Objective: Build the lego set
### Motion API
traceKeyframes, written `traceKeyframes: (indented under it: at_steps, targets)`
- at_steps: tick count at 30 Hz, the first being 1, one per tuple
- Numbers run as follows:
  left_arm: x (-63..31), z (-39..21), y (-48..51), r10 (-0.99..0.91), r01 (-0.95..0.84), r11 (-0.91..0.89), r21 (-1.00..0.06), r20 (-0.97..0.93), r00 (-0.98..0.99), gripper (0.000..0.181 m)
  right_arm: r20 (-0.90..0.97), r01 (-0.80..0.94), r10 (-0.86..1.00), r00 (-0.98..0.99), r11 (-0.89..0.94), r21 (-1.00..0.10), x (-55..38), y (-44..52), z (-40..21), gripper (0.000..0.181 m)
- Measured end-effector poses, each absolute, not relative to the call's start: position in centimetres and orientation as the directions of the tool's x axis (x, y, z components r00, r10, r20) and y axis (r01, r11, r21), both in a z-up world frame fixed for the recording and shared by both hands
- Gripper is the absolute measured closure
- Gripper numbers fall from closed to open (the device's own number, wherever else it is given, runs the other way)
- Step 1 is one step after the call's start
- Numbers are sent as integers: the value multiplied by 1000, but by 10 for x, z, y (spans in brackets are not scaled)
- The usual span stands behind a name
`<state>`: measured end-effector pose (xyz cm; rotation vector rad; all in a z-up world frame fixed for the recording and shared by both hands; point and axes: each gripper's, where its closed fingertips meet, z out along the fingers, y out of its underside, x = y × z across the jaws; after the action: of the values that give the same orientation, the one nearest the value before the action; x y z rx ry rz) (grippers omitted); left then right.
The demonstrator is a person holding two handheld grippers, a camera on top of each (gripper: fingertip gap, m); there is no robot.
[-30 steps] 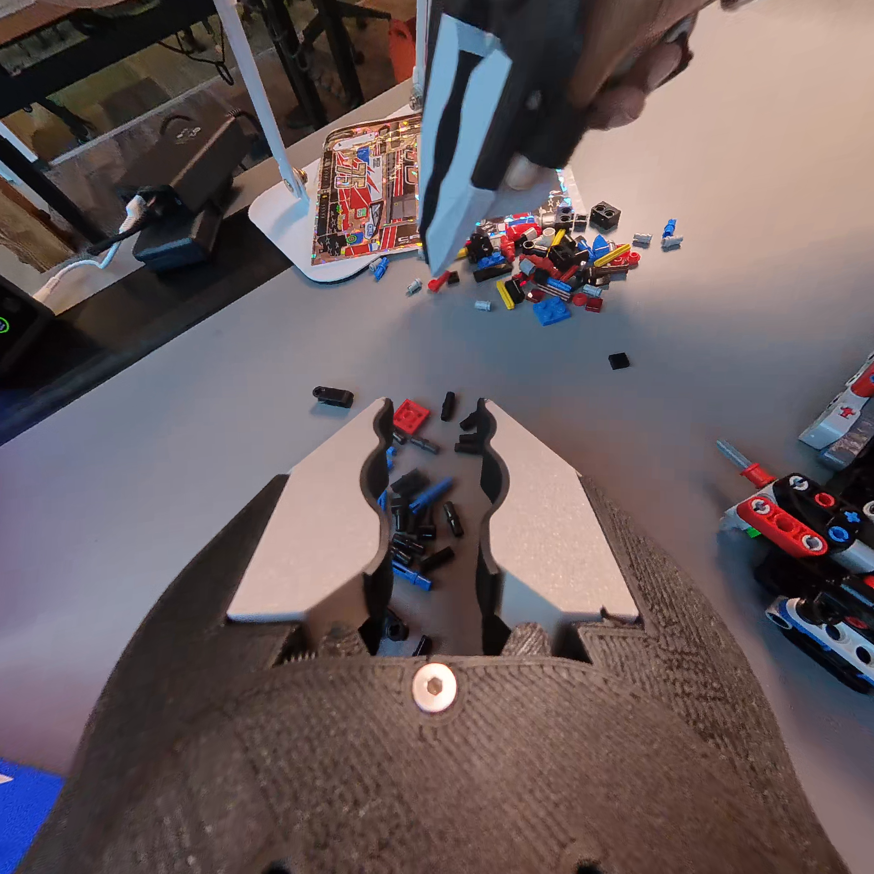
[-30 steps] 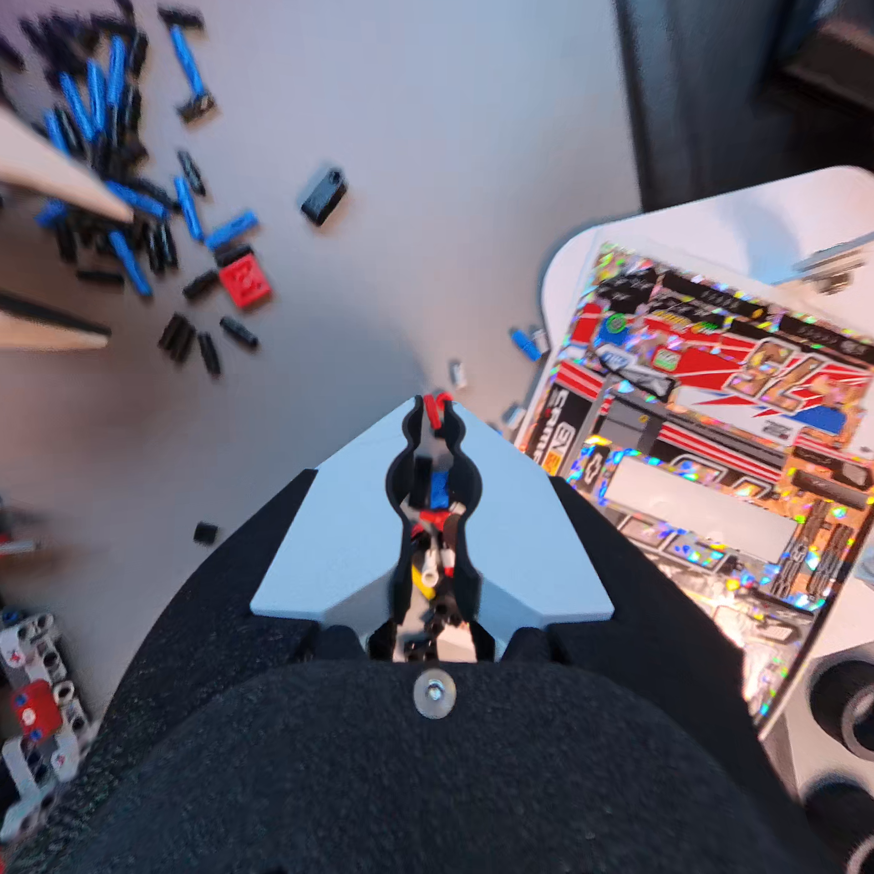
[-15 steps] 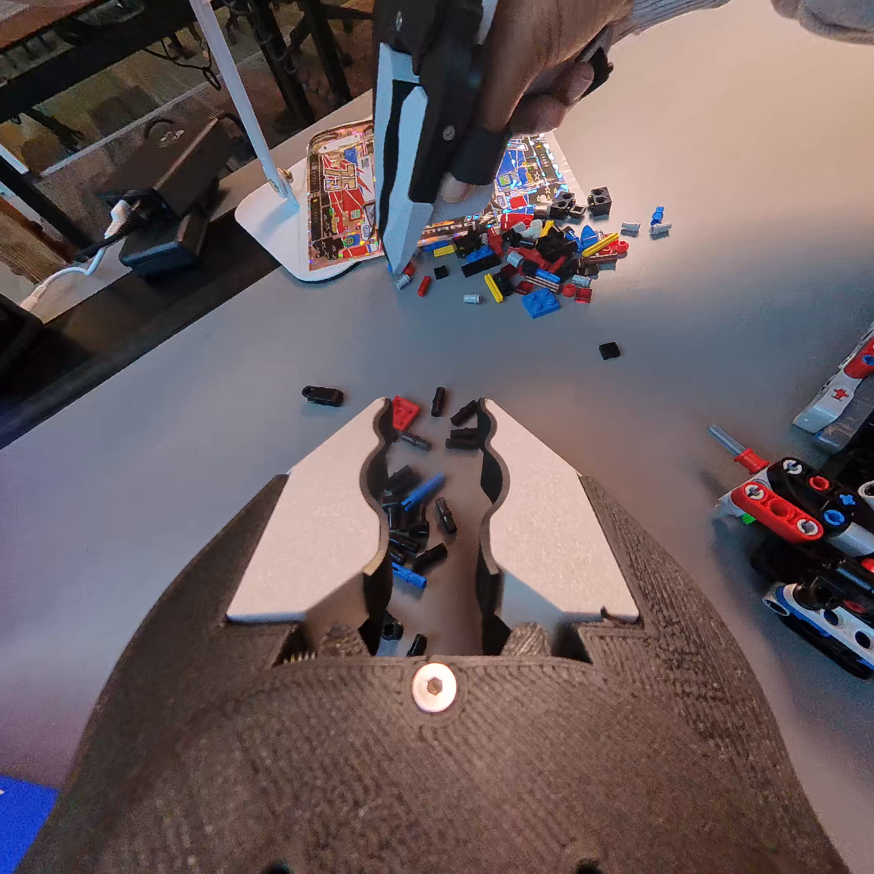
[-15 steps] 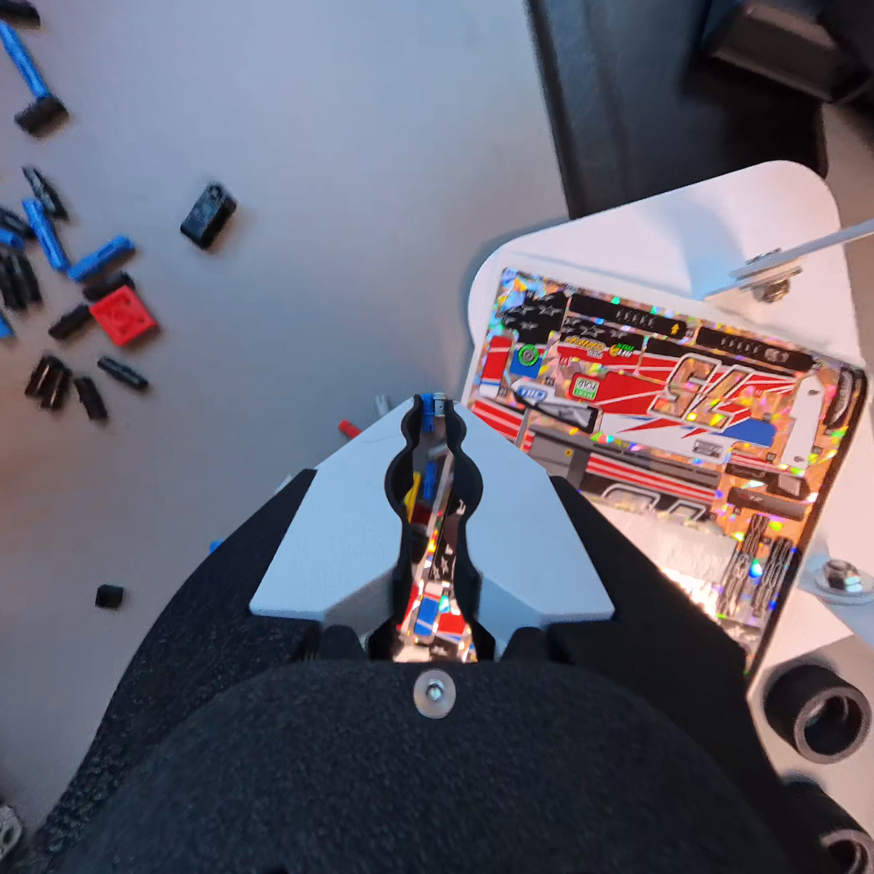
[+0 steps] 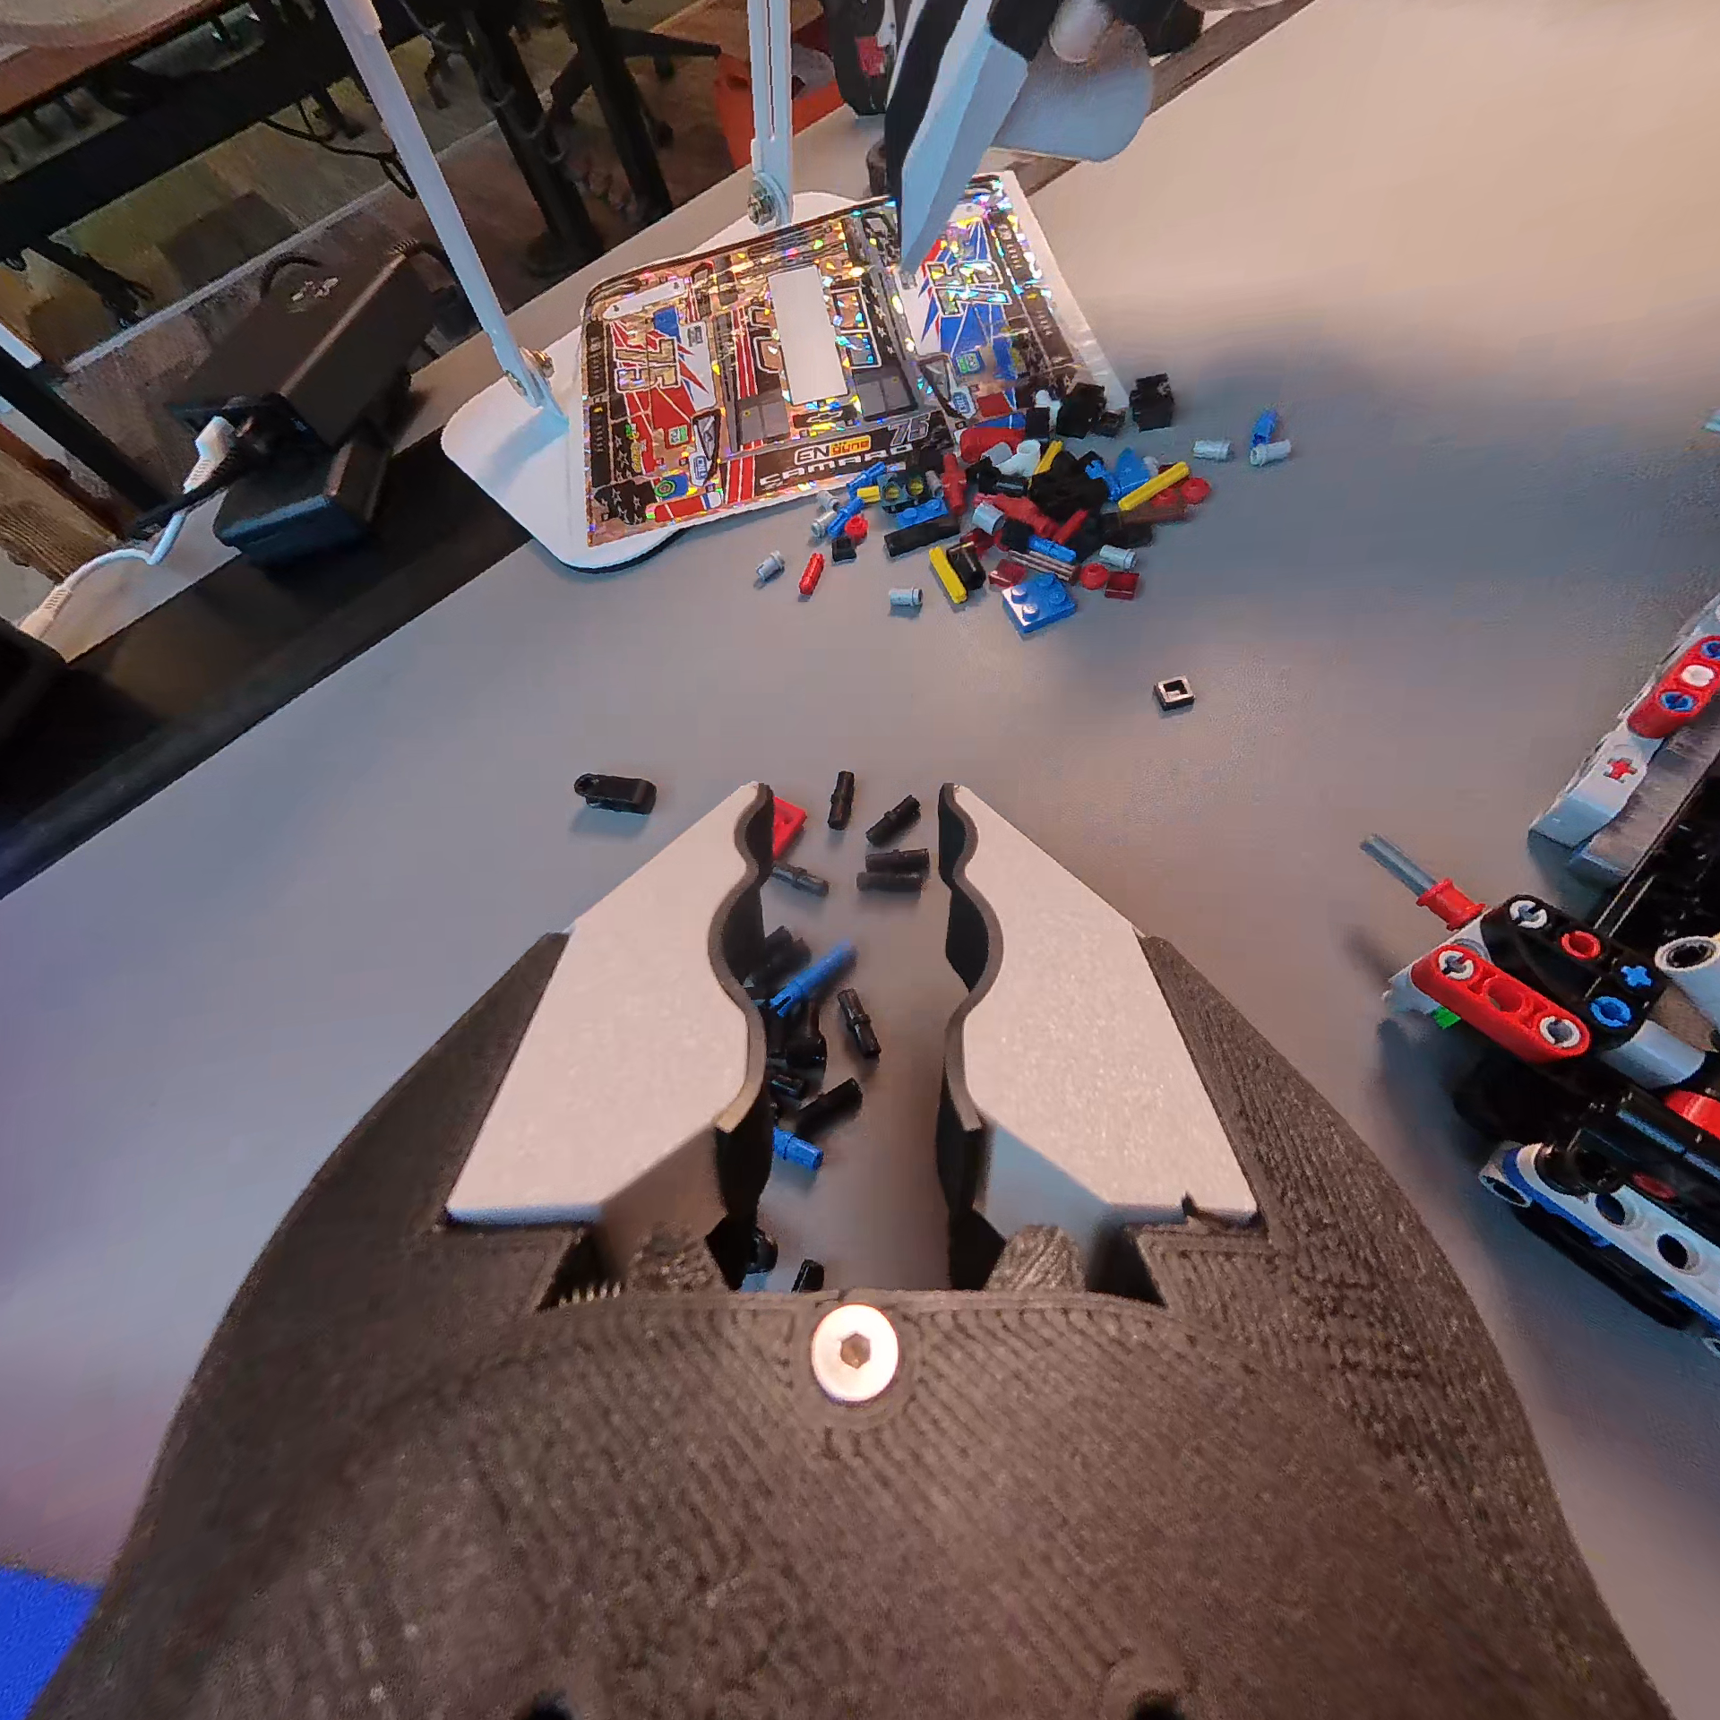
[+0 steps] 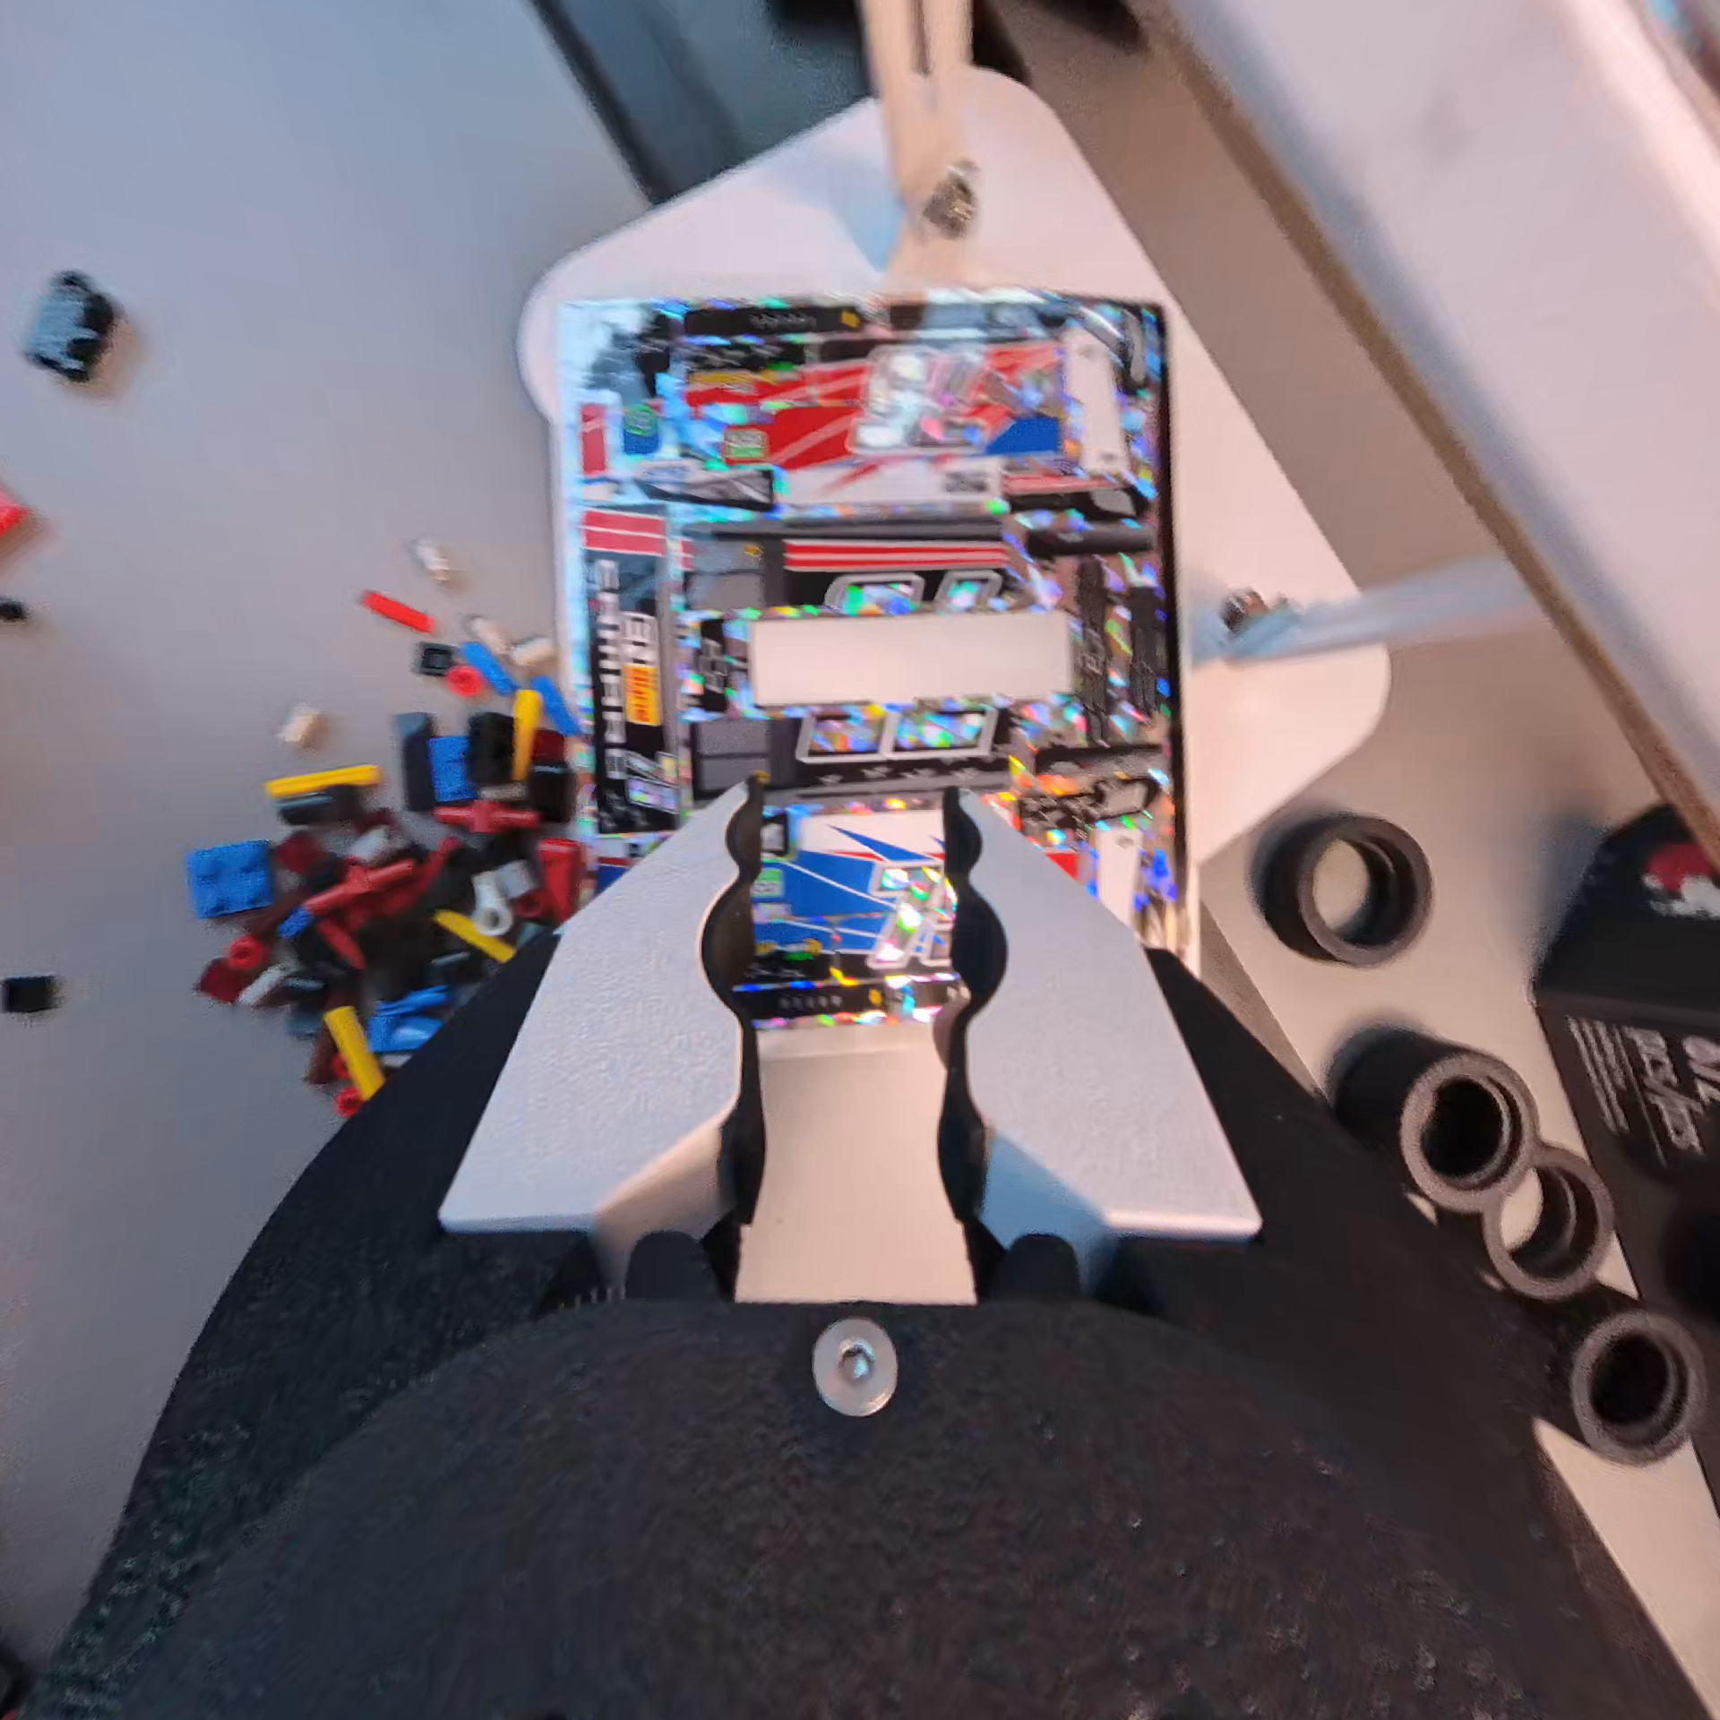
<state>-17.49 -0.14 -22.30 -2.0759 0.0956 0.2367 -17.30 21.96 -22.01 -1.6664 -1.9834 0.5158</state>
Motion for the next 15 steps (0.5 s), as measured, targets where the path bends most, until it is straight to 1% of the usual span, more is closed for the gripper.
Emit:
traceKeyframes:
  at_steps: [2,6,8,9,10,12,14,15]
  targets:
    - [-174,-223,-2,28,-168,-495,-852,-209,977,148,122,809,991,-51,112,-577,-166,243,-228,125]
    - [-175,-221,-2,31,-164,-487,-858,-205,978,148,47,790,996,72,-28,-613,-156,276,-238,101]
    - [-175,-222,-2,28,-159,-485,-860,-197,980,148,4,787,996,94,-71,-613,-151,285,-242,94]
    - [-174,-223,-2,25,-159,-486,-859,-196,980,148,-21,792,995,93,-87,-605,-149,287,-246,94]
    - [-174,-223,-1,22,-161,-487,-859,-196,980,148,-44,792,995,87,-96,-603,-149,288,-249,98]
    - [-173,-224,-1,18,-163,-488,-858,-197,980,148,-49,782,998,51,-70,-619,-150,287,-250,119]
    - [-173,-225,-1,17,-162,-486,-859,-195,981,148,-50,787,998,38,-60,-613,-149,287,-250,149]
    - [-174,-224,-1,19,-161,-483,-861,-194,981,149,-44,790,998,36,-55,-610,-148,288,-249,168]
